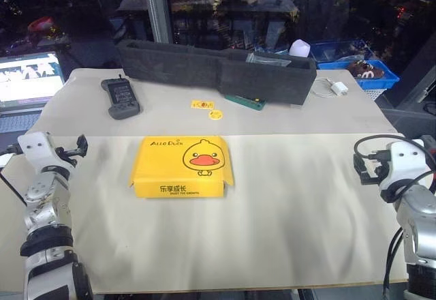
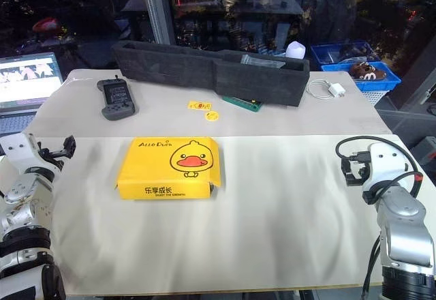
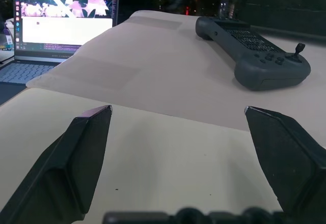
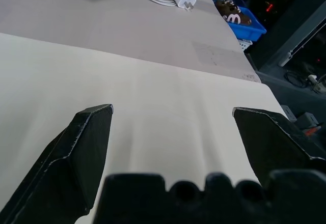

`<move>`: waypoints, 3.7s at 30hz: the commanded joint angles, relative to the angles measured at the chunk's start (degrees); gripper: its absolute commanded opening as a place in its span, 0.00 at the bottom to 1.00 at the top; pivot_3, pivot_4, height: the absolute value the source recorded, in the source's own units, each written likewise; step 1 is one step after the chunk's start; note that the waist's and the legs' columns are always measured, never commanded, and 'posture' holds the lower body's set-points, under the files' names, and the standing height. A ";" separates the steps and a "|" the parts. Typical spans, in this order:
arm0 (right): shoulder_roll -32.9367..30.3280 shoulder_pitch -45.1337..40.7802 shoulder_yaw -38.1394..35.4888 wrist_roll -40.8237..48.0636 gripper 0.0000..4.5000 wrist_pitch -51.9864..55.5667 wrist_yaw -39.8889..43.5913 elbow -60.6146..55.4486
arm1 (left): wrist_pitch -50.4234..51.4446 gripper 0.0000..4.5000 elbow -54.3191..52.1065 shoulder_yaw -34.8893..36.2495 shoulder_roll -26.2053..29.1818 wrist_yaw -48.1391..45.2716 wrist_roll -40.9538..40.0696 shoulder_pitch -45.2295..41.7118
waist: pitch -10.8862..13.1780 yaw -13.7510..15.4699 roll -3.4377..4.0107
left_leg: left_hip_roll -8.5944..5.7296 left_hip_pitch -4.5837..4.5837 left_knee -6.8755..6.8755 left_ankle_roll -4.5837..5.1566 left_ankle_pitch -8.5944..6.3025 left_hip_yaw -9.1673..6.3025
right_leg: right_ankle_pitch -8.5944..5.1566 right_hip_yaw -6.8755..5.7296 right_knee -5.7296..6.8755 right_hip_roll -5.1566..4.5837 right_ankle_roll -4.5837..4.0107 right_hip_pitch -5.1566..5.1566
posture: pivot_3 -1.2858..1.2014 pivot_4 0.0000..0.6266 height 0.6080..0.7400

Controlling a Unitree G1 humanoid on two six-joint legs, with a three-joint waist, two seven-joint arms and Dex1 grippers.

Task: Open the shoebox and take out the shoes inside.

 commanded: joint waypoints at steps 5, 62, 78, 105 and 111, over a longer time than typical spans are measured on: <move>-1.78 -0.96 0.14 5.87 1.00 0.78 8.11 -3.34 | -0.10 1.00 -8.55 -6.38 2.49 -18.02 -1.43 4.61 | 0.00 -0.12 0.00 | 0.01 0.00 0.00 0.00 0.00 0.07 | 0.00 0.03 -0.02 0.00 -0.02 -0.01 | 0.52 0.24 0.98; 9.44 -12.18 47.86 4.09 0.01 13.67 24.60 -14.86 | 17.89 1.00 -37.01 4.27 24.86 -55.85 -11.28 35.30 | -0.25 -0.65 -0.32 | 3.99 -0.84 0.83 -0.87 -0.96 3.85 | 0.47 -1.62 -0.17 0.72 -1.72 -1.31 | 0.52 0.24 0.98; 15.94 -14.15 42.09 6.89 0.01 10.54 24.14 -8.18 | 16.67 1.00 -35.78 3.09 24.14 -55.62 -10.59 33.55 | -0.25 -1.30 -0.32 | 4.08 -0.84 0.84 -0.90 -0.92 3.91 | 0.49 -1.62 -0.08 0.76 -1.74 -1.42 | 0.52 0.24 0.98; 25.67 -44.75 28.63 19.96 0.01 6.06 30.67 7.06 | 16.53 1.00 -38.11 3.89 21.58 -53.22 -11.05 35.83 | -0.23 -1.51 -0.27 | 4.80 -0.92 0.83 -0.59 -0.69 4.04 | 0.76 -1.53 0.06 1.55 -1.98 -1.84 | 0.52 0.24 0.98; 31.39 -59.99 29.74 13.36 0.01 -6.97 31.90 29.80 | 16.44 1.00 -38.25 4.13 21.36 -52.64 -11.12 35.89 | -0.21 -1.77 -0.23 | 4.90 -0.92 0.78 -0.58 -0.68 4.05 | 0.77 -1.52 0.25 1.70 -2.23 -2.00 | 0.52 0.24 0.98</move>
